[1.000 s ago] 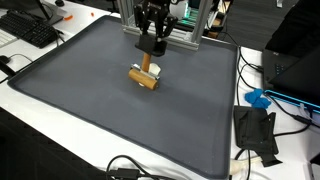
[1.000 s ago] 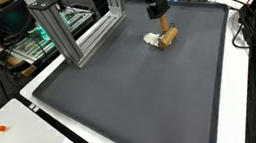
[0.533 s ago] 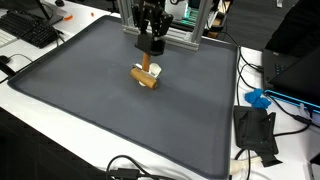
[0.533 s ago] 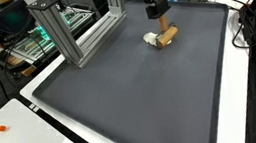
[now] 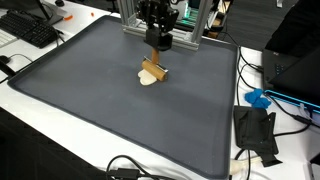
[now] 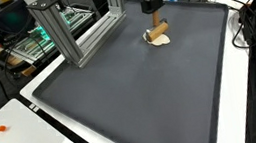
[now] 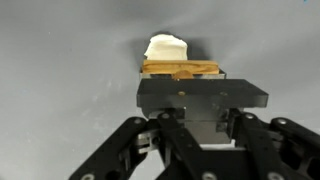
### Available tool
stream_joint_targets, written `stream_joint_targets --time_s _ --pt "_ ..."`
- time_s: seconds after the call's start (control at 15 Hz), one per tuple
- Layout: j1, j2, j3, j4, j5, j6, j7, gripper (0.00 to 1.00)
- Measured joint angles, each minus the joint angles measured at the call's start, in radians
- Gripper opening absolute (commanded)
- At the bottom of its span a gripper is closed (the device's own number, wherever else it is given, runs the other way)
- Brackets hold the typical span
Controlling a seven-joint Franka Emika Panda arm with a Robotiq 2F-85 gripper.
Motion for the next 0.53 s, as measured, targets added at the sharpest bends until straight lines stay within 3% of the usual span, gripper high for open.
stream_joint_targets --time_s 0.53 --pt "0.005 0.004 0.014 0.026 0.05 -0.112 0.023 0.22"
